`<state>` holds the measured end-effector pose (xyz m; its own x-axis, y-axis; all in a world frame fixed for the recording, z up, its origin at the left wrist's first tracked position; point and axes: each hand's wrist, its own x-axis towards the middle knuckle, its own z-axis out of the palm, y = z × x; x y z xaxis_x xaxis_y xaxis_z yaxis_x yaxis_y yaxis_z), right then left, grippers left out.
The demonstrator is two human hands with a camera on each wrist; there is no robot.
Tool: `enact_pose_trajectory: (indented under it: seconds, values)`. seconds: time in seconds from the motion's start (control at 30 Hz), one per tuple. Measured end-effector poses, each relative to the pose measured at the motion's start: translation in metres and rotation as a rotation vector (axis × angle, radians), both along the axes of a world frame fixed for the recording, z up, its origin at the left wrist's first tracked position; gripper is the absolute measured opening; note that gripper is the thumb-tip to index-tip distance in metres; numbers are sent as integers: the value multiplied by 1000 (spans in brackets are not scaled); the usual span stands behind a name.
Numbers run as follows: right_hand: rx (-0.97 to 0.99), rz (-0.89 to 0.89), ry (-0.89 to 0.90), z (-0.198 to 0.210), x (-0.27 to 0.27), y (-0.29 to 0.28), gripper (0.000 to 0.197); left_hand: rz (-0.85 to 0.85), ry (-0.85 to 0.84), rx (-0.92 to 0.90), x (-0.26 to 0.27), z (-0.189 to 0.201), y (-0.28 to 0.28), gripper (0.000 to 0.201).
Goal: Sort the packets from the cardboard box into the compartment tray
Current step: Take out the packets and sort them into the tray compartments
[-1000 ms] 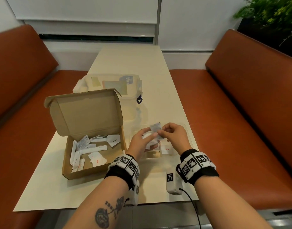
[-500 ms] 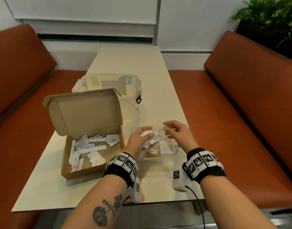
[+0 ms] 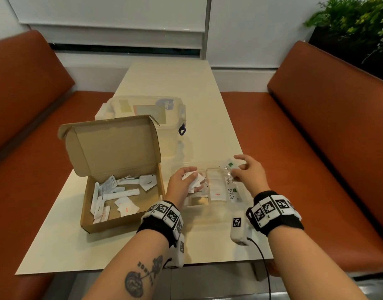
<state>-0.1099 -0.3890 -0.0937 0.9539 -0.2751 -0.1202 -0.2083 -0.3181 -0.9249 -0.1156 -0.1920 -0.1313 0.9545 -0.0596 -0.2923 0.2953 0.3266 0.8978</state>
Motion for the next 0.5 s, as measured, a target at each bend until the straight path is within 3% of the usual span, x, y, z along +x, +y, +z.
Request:
enact_pose_trajectory:
  seconds: [0.17,0.4,0.5]
  values:
    - [-330,5,82,-16,4,7,26,34,-14,-19,0,2,-2,12]
    - [-538,-72,117,-28,7,15,30,51,-11,-22,1,0,-1,12]
    - [-595,-17,142,-30,8,16,29,44,-10,-26,1,-1,-2,11]
